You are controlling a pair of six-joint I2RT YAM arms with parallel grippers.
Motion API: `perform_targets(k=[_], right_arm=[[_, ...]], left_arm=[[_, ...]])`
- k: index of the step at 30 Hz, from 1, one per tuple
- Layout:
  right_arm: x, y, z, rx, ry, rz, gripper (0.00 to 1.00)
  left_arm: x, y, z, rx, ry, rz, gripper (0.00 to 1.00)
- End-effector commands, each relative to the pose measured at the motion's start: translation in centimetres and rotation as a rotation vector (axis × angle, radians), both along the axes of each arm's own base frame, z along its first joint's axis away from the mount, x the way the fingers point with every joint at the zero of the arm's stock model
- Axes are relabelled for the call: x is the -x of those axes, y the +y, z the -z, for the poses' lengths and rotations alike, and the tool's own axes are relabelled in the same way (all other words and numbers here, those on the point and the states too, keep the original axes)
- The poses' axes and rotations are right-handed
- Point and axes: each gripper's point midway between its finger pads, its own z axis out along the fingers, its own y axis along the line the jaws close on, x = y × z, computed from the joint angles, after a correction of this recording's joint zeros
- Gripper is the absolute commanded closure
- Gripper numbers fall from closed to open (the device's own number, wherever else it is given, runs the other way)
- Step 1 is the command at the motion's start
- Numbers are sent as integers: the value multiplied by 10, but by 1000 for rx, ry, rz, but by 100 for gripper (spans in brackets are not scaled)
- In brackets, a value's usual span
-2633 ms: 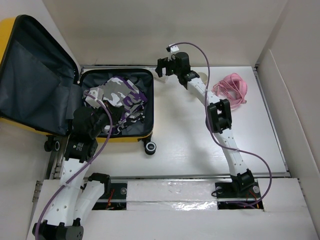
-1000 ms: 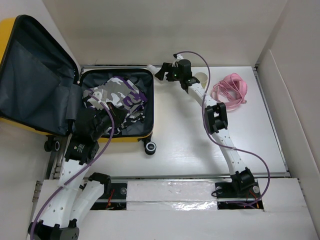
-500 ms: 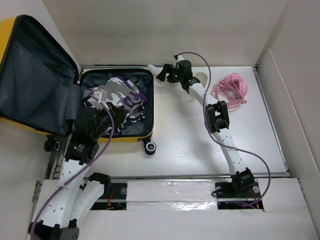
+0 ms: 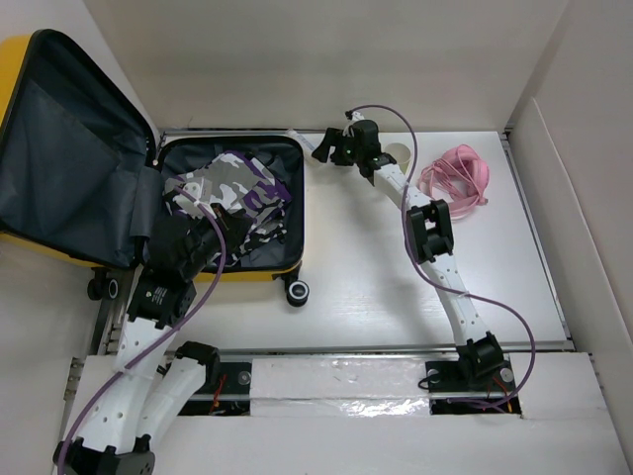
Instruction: Pack the luggage
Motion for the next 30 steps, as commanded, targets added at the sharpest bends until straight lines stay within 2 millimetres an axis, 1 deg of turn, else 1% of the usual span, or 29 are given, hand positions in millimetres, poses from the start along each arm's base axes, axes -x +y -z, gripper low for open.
perform_targets(k=[1, 2, 6, 7, 14, 15, 19, 22, 25, 26, 28, 30], right_arm=[[0, 11, -15, -40, -29, -30, 19], [3, 17, -12, -40, -26, -42, 19], [5, 19, -14, -50, -32, -56, 21], [9, 27, -15, -54, -34, -72, 21], [13, 29, -8, -69, -8, -83, 21], [16, 35, -8, -69, -5, -92, 22], [17, 34, -3, -67, 12, -82, 25], [17, 34, -3, -71, 20, -75, 31], [17, 34, 2, -77, 38, -68, 38], [18, 34, 3, -77, 43, -67, 39], [18, 34, 5, -79, 54, -66, 39], [19, 34, 5, -80, 56, -69, 44]], left_arm=[[1, 0, -23, 7, -67, -2, 100], [1, 1, -23, 8, -68, -2, 100], [2, 1, -23, 7, -69, -7, 100], [2, 2, -24, 6, -71, -7, 100], [3, 3, -25, 5, -76, -9, 100], [4, 3, -25, 5, -77, -9, 100], [4, 3, -26, 7, -80, -11, 100], [5, 3, -26, 6, -81, -12, 100], [5, 4, -26, 6, -82, -14, 100], [5, 4, -26, 7, -82, -17, 100], [5, 5, -26, 4, -81, -20, 100], [5, 6, -27, 3, -83, -23, 100]])
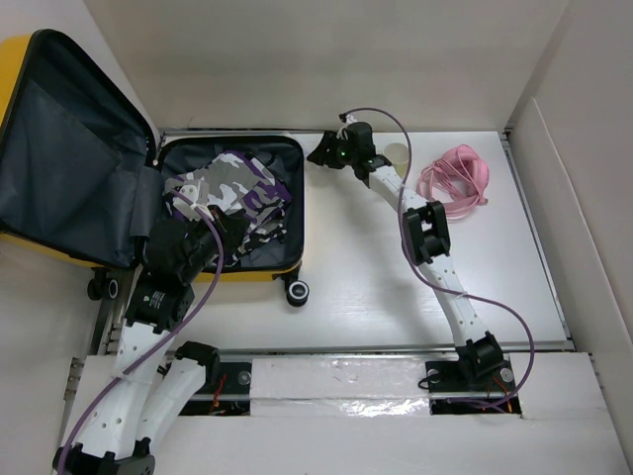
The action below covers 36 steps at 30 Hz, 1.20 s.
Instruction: Pack the luggage
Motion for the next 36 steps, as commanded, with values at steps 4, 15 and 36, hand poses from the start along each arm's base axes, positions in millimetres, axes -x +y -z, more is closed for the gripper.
perform_targets(k=[4, 15, 36], right_arm=[[9, 11, 14, -18, 34, -45, 45], [17, 17, 12, -21, 21, -74, 44], [136, -72, -64, 12, -198, -23, 55]], left_arm=[[2, 1, -25, 3, -76, -3, 100], [4, 3, -27, 3, -86, -10, 100], [4, -2, -28, 6, -99, 19, 100]])
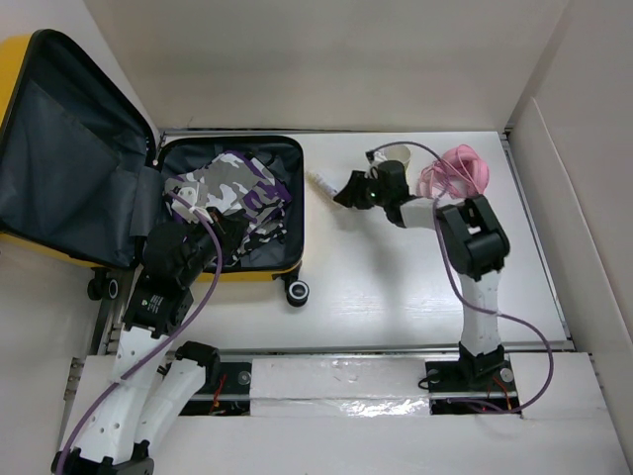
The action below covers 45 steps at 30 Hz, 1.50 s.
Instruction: Pack the luggage
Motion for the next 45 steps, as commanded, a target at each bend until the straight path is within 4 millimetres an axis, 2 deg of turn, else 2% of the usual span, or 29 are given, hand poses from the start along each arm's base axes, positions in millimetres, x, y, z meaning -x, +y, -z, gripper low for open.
perform_targets(k=[1, 2, 3, 4, 5, 6, 7, 8, 9, 10, 11, 12, 14, 17, 19, 20, 22, 23, 24, 25, 29, 31, 34, 35, 38, 41, 43, 44, 45], right_arm=[[20, -22, -76, -21, -240, 4, 55], [49, -37, -44, 26, -168, 17, 55], [64, -44, -66, 20, -209, 21, 55], [80, -47, -64, 29, -208, 18, 55], [108, -63, -34, 73, -142, 37, 55], [128, -61, -30, 85, -129, 24, 55], [143, -66, -39, 97, -148, 29, 54], [153, -73, -32, 130, -137, 56, 51], [176, -78, -21, 162, -109, 38, 47], [184, -84, -8, 194, -76, 37, 43], [189, -85, -13, 206, -90, 36, 32], [191, -88, -13, 223, -93, 31, 28], [193, -95, -9, 292, -76, 20, 21], [180, -99, -15, 386, -97, -4, 14], [171, -93, -27, 422, -128, -36, 13], [173, -82, -30, 420, -143, -75, 13], [180, -71, -20, 466, -110, -167, 13], [177, -57, -31, 461, -129, -208, 13], [187, -40, -30, 469, -133, -268, 13], [199, -36, -19, 506, -108, -328, 13], [220, -14, -24, 497, -130, -379, 13], [242, -1, -11, 489, -87, -423, 12], [258, 13, 6, 517, -55, -461, 12], [268, 20, 19, 528, -36, -492, 13], [274, 32, 29, 511, -21, -492, 15], [266, 38, 31, 481, -20, -442, 18], [262, 41, 33, 470, -22, -419, 26], [259, 42, 34, 475, -22, -410, 38], [255, 39, 36, 493, -24, -385, 45]], left_arm=[[-2, -5, -24, 13, -80, 27, 99], [-2, -5, -25, 14, -82, 30, 99], [-1, -6, -25, 15, -82, 36, 99], [-1, -6, -25, 14, -83, 38, 99], [-1, -7, -25, 16, -83, 41, 99], [-1, -7, -25, 16, -82, 44, 99], [-1, -7, -25, 17, -83, 44, 98], [-1, -5, -26, 16, -87, 35, 98], [-1, -5, -26, 17, -90, 37, 98], [-1, -5, -27, 17, -92, 35, 98], [-1, -5, -26, 16, -90, 35, 98], [-1, -5, -27, 17, -93, 35, 98], [-1, -2, -27, 16, -93, 24, 98], [-1, -1, -27, 14, -94, 22, 98], [0, -1, -27, 14, -93, 19, 98], [0, 0, -27, 12, -93, 16, 98], [0, 0, -27, 12, -95, 14, 98], [0, 0, -28, 12, -95, 14, 98], [-1, 0, -27, 10, -94, 13, 98], [0, 0, -27, 10, -94, 13, 98], [0, 1, -27, 8, -93, 10, 98], [0, 1, -28, 8, -95, 12, 98], [0, 1, -26, 6, -91, 14, 98], [0, 1, -27, 8, -93, 13, 98], [1, 1, -28, 7, -97, 12, 97], [1, 1, -27, 7, -95, 10, 98], [1, 1, -28, 8, -98, 12, 98], [1, 1, -27, 7, -97, 13, 97], [1, 1, -27, 7, -97, 11, 97]])
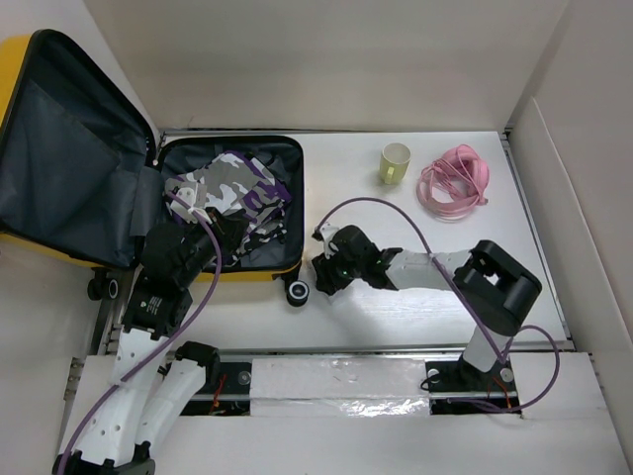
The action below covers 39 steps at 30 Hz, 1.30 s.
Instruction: Pack the luggage
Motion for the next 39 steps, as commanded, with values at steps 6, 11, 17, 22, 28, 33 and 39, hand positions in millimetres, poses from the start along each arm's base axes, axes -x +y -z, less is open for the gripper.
perform_targets(k=[6, 11, 17, 22, 28, 33, 39], right_arm=[[-36, -43, -72, -42, -195, 247, 79], [-55, -52, -162, -141, -367, 277, 82], [-71, 19, -243, -362, -435, 103, 83], [-88, 114, -256, -527, -357, -47, 52], [-142, 93, -284, -591, -389, 46, 8], [-210, -52, -253, -384, -504, 461, 74], [-262, -184, -219, -78, -596, 826, 55]], left_arm=[[0, 1, -24, 7, -79, -1, 97], [1, 4, -25, 9, -82, -16, 97], [2, 13, -30, 9, -92, -65, 98], [3, 20, -35, 15, -107, -106, 98], [5, 24, -39, 13, -117, -127, 98], [8, 19, -40, 15, -122, -104, 96], [8, 18, -40, 15, -124, -93, 95]])
